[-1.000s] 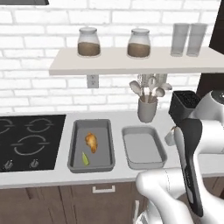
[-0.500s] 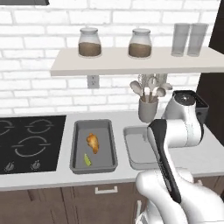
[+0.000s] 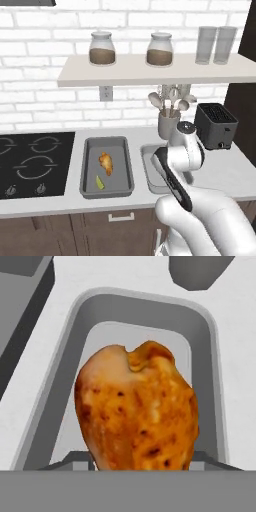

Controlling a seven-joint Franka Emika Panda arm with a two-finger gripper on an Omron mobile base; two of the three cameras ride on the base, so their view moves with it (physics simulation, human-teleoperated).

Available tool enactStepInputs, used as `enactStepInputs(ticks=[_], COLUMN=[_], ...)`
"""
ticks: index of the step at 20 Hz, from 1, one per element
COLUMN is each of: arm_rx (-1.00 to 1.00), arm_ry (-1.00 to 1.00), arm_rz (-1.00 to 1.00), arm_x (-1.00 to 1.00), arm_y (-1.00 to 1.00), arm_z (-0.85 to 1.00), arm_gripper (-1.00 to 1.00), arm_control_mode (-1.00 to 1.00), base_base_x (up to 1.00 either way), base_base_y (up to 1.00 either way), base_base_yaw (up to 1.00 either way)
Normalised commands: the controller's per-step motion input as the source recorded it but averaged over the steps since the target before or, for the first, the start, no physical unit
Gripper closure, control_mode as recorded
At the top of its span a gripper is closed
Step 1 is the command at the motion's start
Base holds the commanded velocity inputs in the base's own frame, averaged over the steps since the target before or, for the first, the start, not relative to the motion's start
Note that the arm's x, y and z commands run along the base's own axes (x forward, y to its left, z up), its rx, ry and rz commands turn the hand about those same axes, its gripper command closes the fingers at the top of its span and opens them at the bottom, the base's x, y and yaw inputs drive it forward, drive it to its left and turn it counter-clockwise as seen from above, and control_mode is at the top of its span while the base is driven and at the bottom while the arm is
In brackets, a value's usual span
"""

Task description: Place one lemon wedge and one chicken drumstick in each tupperware on the nearby counter, to pack two identical lunches.

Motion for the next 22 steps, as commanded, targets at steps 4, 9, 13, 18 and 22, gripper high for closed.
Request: enactStepInputs(ticks=[4,9,13,18,22], arm_rx=[0.00,0.00,0.00,0.02,0.00], arm_ry=[0.00,0.00,0.00,-0.01,-0.05], arm_rz=[0.00,0.00,0.00,-0.01,-0.05], arm_x=[0.86,0.42,0.11,-0.74,-1.00], arm_y=[0.00,0.00,0.00,-0.13,-0.04], arm_z=[-0.39,-0.01,0.00,0.20,0.61], arm_gripper=[-1.00,-1.00,-1.00,-1.00,-1.00], arm_control_mode=[-1.00,-1.00,-1.00,-1.00,-1.00], base_base_x=[0.00,0.00,0.00,0.00,0.00], base_base_y=[0.00,0.00,0.00,0.00,0.00], base_base_yaw=[0.00,0.00,0.00,0.00,0.00])
